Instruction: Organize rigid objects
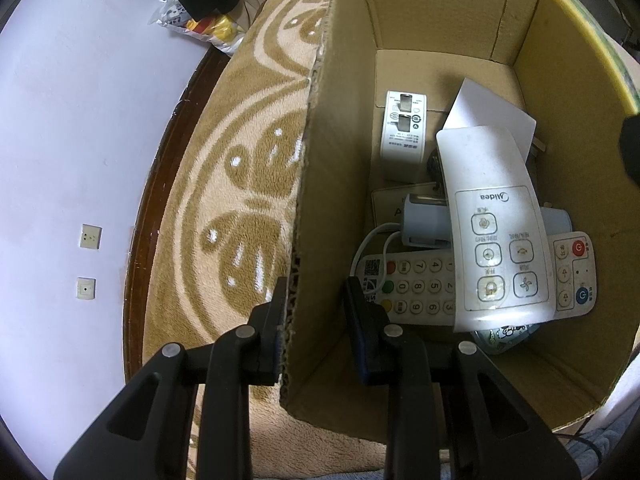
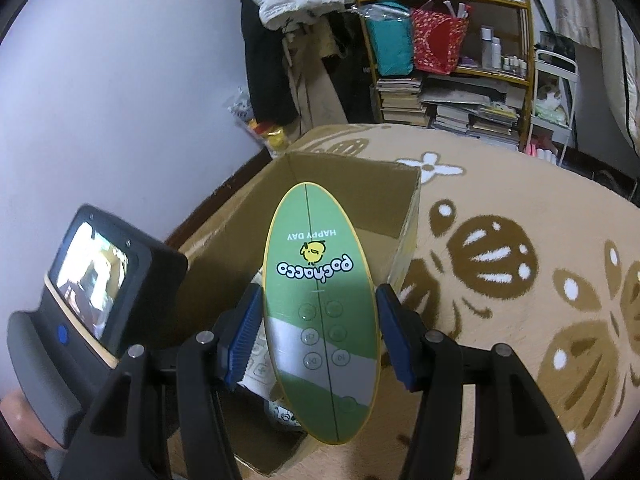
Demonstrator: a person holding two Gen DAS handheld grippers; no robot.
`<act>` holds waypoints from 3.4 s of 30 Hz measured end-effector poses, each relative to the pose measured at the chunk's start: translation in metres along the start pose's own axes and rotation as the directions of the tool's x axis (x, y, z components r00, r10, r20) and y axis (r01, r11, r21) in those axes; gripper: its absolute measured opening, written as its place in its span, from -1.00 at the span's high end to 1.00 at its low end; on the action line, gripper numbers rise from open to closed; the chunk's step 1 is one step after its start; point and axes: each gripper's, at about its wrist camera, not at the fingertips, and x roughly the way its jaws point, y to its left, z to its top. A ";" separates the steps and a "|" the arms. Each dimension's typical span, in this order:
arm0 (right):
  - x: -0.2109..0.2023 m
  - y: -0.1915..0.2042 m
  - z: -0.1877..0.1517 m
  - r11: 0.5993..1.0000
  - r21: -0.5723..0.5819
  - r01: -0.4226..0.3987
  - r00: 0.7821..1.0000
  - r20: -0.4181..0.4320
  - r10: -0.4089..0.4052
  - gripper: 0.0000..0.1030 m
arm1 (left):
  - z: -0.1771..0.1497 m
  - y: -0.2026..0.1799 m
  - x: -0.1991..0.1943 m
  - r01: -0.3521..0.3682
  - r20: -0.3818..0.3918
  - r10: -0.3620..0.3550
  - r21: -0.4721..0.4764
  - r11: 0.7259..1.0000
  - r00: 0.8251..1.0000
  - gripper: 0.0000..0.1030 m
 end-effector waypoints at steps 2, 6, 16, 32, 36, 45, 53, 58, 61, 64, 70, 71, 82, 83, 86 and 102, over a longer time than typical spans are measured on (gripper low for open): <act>0.002 0.000 -0.001 1.000 -0.004 0.000 1.000 -0.009 0.000 -0.19 | 0.000 0.000 0.001 0.000 -0.001 0.000 0.000 1.000 1.000 0.48; 0.001 -0.001 -0.001 1.000 -0.007 0.006 1.000 -0.004 -0.006 -0.19 | 0.000 0.001 0.001 0.005 -0.003 -0.005 -0.004 1.000 1.000 0.48; -0.004 -0.002 -0.007 0.999 0.007 0.031 0.999 -0.016 -0.031 -0.34 | -0.004 0.009 -0.001 0.038 0.007 -0.038 -0.037 0.999 0.999 0.48; -0.053 -0.009 -0.020 0.991 0.040 0.130 0.991 0.014 -0.131 -0.73 | -0.022 0.025 -0.043 0.070 0.101 -0.062 -0.072 0.995 0.993 0.48; -0.072 -0.008 -0.023 0.988 0.038 0.152 0.988 0.032 -0.154 -0.89 | -0.029 0.030 -0.059 0.106 0.137 -0.095 -0.080 0.991 0.986 0.48; -0.111 0.001 -0.034 0.979 0.026 0.203 0.972 0.116 -0.204 -1.00 | -0.054 0.055 -0.111 0.106 0.316 -0.053 -0.152 0.983 0.947 -0.15; -0.143 0.008 -0.043 0.968 0.020 0.251 0.952 0.178 -0.250 -1.00 | -0.085 0.069 -0.149 0.133 0.467 -0.042 -0.165 0.977 0.883 -0.91; -0.166 0.013 -0.050 0.967 0.028 0.254 0.937 0.241 -0.253 -1.00 | -0.107 0.065 -0.165 0.100 0.575 0.005 -0.151 0.983 0.818 -0.99; -0.176 0.014 -0.056 0.969 0.047 0.243 0.928 0.278 -0.247 -1.00 | -0.111 0.058 -0.172 0.067 0.609 0.023 -0.124 0.990 0.793 -0.99; -0.182 0.017 -0.064 0.967 0.034 0.253 0.915 0.317 -0.250 -1.00 | -0.119 0.047 -0.179 0.023 0.649 0.054 -0.110 0.994 0.759 -0.99; -0.179 0.016 -0.074 0.969 0.037 0.245 0.920 0.307 -0.245 -1.00 | -0.122 0.041 -0.184 0.019 0.677 0.045 -0.087 0.996 0.735 -0.99; -0.178 0.015 -0.075 0.968 0.039 0.247 0.920 0.304 -0.248 -1.00 | -0.122 0.041 -0.183 0.024 0.675 0.043 -0.090 0.996 0.737 -0.99; -0.162 -0.011 -0.084 0.964 0.127 0.233 0.932 0.253 -0.259 -1.00 | -0.113 0.033 -0.167 -0.007 0.631 0.053 -0.076 0.997 0.774 -0.99; -0.161 -0.013 -0.084 0.963 0.131 0.236 0.931 0.253 -0.263 -1.00 | -0.112 0.031 -0.166 -0.016 0.628 0.058 -0.072 0.997 0.776 -0.99; -0.158 -0.017 -0.084 0.963 0.142 0.231 0.935 0.242 -0.260 -1.00 | -0.110 0.027 -0.165 -0.025 0.625 0.058 -0.060 0.998 0.778 -0.99; -0.153 -0.018 -0.085 0.964 0.150 0.222 0.940 0.230 -0.252 -1.00 | -0.109 0.025 -0.159 -0.046 0.616 0.071 -0.057 0.997 0.784 -0.99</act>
